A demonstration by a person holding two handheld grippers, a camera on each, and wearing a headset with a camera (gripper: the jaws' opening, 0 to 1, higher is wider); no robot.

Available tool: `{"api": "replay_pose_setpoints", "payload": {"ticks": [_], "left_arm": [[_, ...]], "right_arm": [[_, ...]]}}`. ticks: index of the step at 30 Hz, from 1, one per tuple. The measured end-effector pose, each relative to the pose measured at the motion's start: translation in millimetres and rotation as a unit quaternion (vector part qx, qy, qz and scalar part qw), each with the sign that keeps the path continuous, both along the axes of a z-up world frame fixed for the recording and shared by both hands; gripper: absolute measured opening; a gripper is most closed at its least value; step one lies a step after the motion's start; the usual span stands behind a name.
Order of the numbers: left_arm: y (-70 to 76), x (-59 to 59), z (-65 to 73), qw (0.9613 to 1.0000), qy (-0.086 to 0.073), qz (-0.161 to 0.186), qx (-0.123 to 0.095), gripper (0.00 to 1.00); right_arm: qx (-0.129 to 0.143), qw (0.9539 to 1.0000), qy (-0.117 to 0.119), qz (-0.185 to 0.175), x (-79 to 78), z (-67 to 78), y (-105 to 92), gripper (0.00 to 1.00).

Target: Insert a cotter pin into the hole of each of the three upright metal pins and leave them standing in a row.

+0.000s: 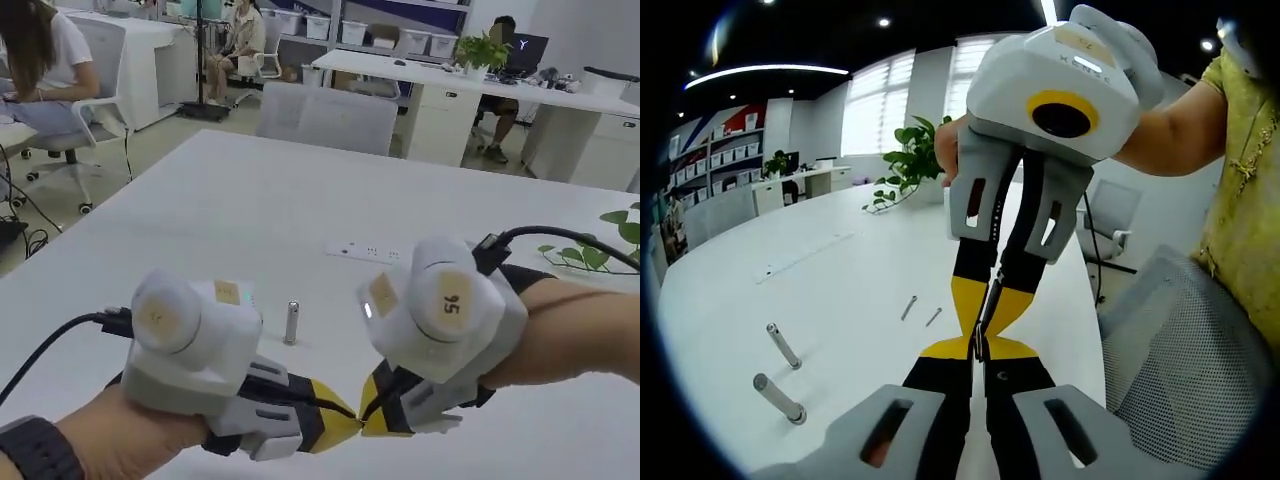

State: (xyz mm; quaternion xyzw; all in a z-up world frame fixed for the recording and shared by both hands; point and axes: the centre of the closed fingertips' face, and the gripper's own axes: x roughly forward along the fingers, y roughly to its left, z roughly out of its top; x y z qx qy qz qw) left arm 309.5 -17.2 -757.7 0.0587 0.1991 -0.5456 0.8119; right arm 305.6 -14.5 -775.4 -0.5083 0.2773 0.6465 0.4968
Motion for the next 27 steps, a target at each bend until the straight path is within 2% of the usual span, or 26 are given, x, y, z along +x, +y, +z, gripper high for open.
{"api": "replay_pose_setpoints", "payload": {"ticks": [4,5,11,16,27], "left_arm": [[0.5,0.1,-0.3,1.0000,-0.003,-0.001,0.002,0.00],[0.4,-0.4,-0.3,1.0000,-0.002,-0.003,0.002,0.00],[0.1,-0.8,-0.4,0.9998,-0.016,-0.010,0.008,0.00],[-2.3,-5.1,0.1,0.9996,-0.018,-0.022,0.007,0.00],[-3.1,-10.3,1.8,0.9989,-0.027,-0.036,0.010,0.00]], "right_arm": [[0.002,1.0000,0.001,-0.001,0.3,0.2,0.9,0.03],[0.003,0.9999,0.009,-0.006,-1.5,0.1,0.9,0.03],[0.006,0.9998,0.018,-0.010,-1.3,-0.4,0.2,0.04],[0.001,0.9995,0.032,-0.009,-5.3,-3.1,-2.9,0.10],[-0.002,0.9980,0.062,-0.009,-13.4,-6.0,-4.9,0.09]]}}
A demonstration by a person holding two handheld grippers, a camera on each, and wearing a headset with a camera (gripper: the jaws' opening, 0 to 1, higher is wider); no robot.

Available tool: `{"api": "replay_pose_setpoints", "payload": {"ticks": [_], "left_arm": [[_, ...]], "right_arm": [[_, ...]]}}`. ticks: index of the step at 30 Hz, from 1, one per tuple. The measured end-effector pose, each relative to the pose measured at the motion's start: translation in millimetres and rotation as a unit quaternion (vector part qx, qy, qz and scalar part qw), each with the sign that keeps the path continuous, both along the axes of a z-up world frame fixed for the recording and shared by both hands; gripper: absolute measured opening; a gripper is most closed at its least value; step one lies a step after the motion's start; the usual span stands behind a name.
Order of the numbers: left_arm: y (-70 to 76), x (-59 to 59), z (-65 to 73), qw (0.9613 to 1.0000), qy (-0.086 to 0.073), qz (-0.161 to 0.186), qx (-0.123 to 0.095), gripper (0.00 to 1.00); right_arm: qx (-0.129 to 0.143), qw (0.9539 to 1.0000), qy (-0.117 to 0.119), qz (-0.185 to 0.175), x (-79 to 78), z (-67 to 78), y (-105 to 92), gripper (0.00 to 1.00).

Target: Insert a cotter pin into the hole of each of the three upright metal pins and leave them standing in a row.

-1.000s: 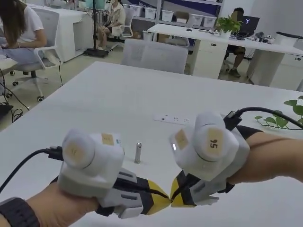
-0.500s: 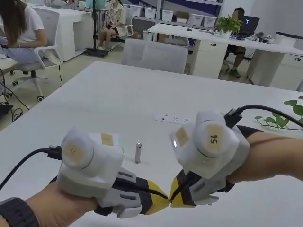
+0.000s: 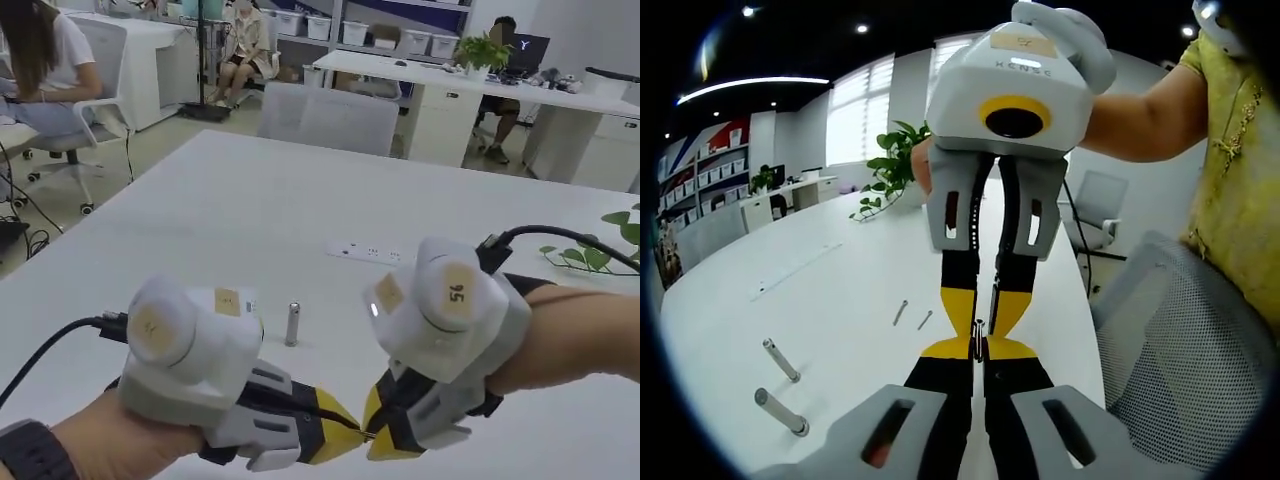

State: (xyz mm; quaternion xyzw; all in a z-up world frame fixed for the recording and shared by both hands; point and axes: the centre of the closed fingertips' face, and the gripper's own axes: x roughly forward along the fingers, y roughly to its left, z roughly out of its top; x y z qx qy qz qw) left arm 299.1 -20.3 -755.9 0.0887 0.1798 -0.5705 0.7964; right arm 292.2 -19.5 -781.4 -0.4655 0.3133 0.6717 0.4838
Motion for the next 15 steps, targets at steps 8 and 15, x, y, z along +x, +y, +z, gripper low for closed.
{"api": "replay_pose_setpoints", "payload": {"ticks": [8,15], "left_arm": [[-2.6,-5.9,0.6,0.9998,-0.010,-0.015,0.006,0.00],[-2.8,-6.6,1.3,0.9994,-0.021,-0.023,0.012,0.00]], "right_arm": [[-0.003,0.9998,0.018,-0.001,-5.1,0.8,-1.6,0.07],[-0.002,0.9999,0.007,0.008,-4.8,1.6,-1.5,0.04]]}}
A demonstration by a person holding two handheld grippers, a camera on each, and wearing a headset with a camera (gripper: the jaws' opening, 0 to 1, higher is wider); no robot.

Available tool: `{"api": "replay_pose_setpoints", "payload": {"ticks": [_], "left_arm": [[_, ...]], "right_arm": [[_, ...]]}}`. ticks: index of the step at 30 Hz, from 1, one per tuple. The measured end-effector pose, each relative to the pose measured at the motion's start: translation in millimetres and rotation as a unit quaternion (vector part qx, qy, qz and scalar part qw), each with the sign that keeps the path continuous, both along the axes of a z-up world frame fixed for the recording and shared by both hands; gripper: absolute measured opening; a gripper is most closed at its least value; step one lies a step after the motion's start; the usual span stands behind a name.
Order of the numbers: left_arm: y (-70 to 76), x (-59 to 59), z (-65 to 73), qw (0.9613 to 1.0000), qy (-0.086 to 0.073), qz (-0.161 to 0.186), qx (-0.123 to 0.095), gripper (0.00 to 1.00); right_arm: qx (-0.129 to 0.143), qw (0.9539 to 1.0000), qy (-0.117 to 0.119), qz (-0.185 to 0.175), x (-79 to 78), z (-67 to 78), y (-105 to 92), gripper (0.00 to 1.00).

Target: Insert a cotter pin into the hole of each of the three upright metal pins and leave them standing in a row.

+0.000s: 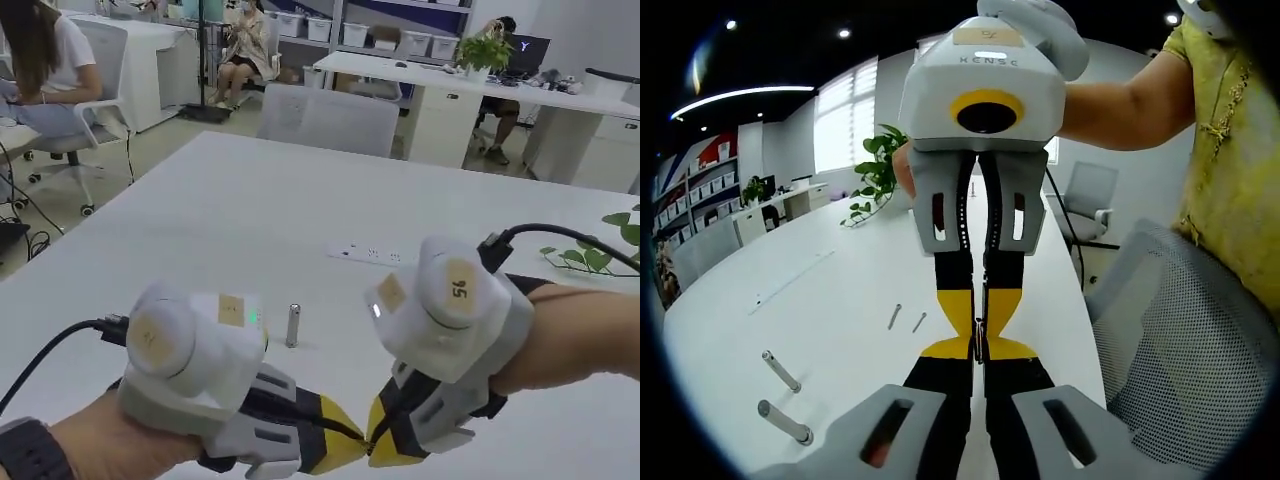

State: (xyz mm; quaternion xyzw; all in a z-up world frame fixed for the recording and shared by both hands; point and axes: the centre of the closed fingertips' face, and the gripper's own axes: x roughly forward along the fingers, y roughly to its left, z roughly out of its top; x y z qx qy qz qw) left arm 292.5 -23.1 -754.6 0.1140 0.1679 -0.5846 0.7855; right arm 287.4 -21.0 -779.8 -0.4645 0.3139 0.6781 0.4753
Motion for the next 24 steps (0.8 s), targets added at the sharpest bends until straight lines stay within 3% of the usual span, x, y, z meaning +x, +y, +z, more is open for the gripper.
{"api": "replay_pose_setpoints", "payload": {"ticks": [7,12,14,16,19,24], "left_arm": [[1.7,5.0,1.5,0.9996,0.017,0.020,-0.013,0.01],[2.6,8.2,-0.2,0.9970,0.060,0.041,-0.029,0.02],[3.0,8.9,0.4,0.9946,0.082,0.049,-0.040,0.02],[4.7,10.8,0.3,0.9928,0.095,0.057,-0.047,0.02],[5.0,11.0,0.7,0.9906,0.109,0.063,-0.055,0.02],[5.3,12.4,0.2,0.9886,0.119,0.071,-0.060,0.02]], "right_arm": [[0.002,0.9998,-0.020,0.004,5.1,1.0,1.8,0.03],[0.001,0.9993,-0.036,0.011,8.6,1.2,2.4,0.03],[0.002,0.9991,-0.040,0.013,9.4,1.5,2.9,0.03],[0.004,0.9989,-0.045,0.016,10.7,2.2,3.8,0.03],[0.008,0.9986,-0.050,0.018,11.8,2.9,4.5,0.03],[0.008,0.9973,-0.067,0.030,14.2,2.7,5.9,0.03]]}}
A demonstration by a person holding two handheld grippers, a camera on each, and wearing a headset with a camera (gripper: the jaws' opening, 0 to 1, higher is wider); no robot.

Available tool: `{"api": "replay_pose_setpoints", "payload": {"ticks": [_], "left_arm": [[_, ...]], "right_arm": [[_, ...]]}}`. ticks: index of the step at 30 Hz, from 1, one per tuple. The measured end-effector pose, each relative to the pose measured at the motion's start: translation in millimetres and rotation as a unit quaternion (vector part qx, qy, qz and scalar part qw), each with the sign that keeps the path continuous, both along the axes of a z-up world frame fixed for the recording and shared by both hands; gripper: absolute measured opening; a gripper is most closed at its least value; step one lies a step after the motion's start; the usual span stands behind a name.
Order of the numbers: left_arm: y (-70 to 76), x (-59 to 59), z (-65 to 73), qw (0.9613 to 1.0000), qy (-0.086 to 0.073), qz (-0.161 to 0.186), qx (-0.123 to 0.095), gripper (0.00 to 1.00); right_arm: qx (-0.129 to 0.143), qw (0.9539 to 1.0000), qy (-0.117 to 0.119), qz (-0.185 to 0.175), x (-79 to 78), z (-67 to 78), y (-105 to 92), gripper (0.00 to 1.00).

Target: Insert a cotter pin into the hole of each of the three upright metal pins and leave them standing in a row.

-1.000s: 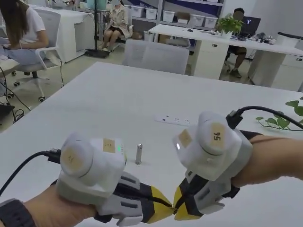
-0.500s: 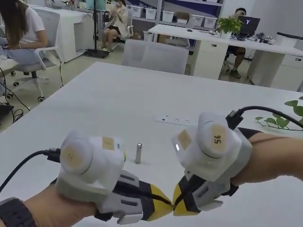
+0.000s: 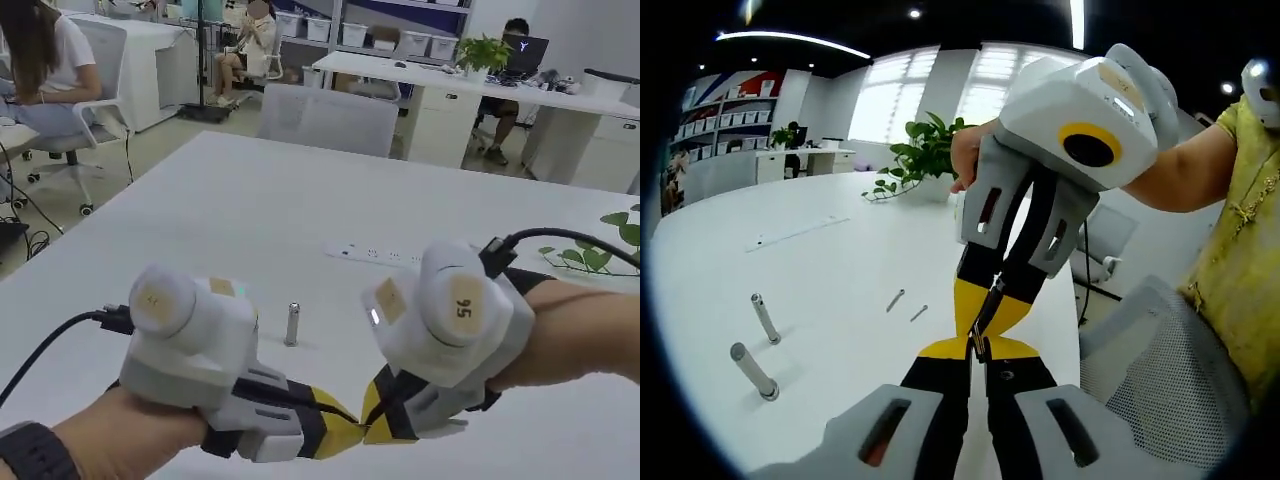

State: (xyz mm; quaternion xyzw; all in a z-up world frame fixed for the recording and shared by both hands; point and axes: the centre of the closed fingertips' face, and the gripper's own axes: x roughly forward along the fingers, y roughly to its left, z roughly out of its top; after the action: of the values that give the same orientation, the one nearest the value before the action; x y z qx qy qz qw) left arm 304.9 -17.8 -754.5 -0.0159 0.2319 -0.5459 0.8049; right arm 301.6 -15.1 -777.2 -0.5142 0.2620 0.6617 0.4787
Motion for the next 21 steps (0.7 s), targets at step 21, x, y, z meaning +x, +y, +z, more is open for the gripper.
{"api": "replay_pose_setpoints", "payload": {"ticks": [21], "left_arm": [[2.9,0.6,-3.2,0.9984,-0.045,-0.011,0.031,0.00]], "right_arm": [[0.008,0.9997,0.008,-0.022,2.4,1.9,2.6,0.04]]}}
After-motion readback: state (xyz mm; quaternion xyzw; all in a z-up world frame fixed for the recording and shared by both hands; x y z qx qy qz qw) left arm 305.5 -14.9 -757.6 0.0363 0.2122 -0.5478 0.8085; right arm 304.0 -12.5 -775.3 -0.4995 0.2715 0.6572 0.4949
